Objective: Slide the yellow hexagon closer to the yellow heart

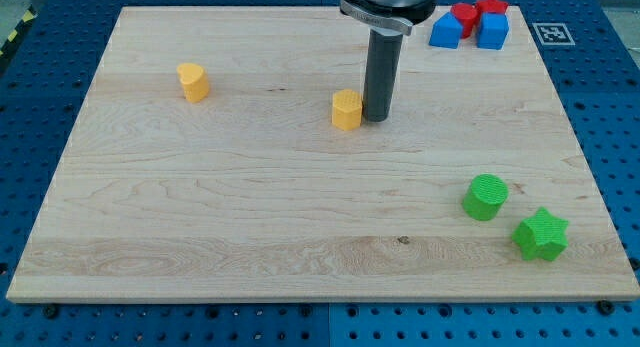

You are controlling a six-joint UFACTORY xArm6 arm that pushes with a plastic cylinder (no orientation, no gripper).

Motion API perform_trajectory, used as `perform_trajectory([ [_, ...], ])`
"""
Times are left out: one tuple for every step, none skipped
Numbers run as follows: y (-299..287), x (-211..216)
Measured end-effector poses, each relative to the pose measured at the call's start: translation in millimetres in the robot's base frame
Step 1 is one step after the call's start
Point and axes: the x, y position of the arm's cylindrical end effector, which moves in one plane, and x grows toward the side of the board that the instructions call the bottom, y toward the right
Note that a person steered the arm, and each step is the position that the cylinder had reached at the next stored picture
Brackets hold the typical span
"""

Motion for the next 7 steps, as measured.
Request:
perform_trajectory([
  [-12,0],
  [-36,0],
  [-58,0],
  [-83,0],
  [-108,0],
  [-128,0],
  [-147,0],
])
